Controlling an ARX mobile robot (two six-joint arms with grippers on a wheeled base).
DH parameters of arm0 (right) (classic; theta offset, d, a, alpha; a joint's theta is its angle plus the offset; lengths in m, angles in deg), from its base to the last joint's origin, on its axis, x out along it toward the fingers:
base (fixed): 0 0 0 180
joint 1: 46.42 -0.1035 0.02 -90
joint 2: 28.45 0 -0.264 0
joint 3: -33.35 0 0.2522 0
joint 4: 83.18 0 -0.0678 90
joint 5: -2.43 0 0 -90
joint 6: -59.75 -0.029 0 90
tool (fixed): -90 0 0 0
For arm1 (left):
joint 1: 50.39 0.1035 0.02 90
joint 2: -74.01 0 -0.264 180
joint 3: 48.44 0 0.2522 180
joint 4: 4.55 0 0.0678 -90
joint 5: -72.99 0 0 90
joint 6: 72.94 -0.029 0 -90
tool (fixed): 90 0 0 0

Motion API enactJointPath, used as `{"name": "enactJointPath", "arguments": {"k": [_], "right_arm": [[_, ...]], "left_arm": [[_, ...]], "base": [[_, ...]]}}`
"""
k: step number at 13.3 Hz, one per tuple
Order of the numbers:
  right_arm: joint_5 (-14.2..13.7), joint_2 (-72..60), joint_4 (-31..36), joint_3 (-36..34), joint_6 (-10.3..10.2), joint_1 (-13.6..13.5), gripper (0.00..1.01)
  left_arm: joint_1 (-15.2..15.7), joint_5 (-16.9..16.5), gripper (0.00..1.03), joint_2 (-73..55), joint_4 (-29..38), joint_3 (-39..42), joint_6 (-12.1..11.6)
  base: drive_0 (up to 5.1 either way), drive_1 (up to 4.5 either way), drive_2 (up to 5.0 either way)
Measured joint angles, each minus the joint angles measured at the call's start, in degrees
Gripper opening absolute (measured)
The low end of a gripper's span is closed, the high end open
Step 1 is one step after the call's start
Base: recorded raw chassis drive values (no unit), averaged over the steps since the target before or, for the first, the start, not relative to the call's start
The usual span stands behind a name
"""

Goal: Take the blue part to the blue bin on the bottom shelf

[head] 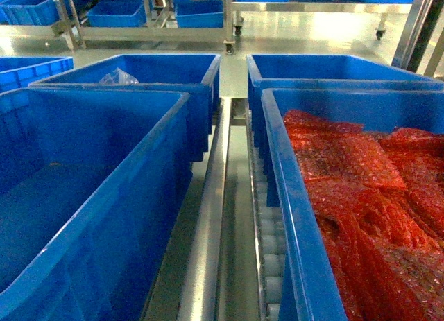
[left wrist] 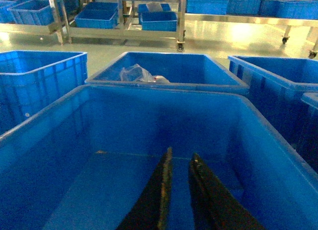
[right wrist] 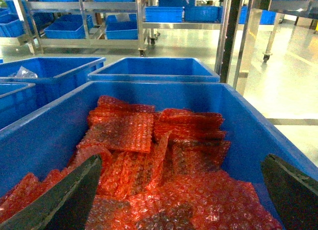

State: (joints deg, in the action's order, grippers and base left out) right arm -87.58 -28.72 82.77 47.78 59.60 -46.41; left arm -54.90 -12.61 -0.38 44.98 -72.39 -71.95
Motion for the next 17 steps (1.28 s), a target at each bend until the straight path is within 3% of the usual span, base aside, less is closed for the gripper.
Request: {"name": "enactJointPath", "arguments": {"k": [1, 3, 4, 17], "right_arm": [[0.02, 0.0, 0.0, 0.0, 0.0, 0.0, 0.98], [0.0, 0.0, 0.0, 0.0, -0.02, 0.0, 0.98], [0.02, 0.0, 0.0, 0.0, 0.0, 0.0, 0.98], [0.0, 0.0, 0.0, 0.0, 0.0, 0.0, 0.98]], "left_arm": [[0.44, -0.22, 0.01, 2.27, -1.07, 1.16, 0.07], [4.2, -4.0, 0.02, 8.79, -4.63, 3.89, -0.04], [4.72, -3.93, 0.02, 11.85, -6.8, 4.92, -0.02], [4.55, -4.37, 0.02, 50.69, -39.76, 9.55, -0.04]], "base": [[0.0, 0.0, 0.0], [0.0, 0.0, 0.0], [0.0, 0.0, 0.0], [0.0, 0.0, 0.0]]}}
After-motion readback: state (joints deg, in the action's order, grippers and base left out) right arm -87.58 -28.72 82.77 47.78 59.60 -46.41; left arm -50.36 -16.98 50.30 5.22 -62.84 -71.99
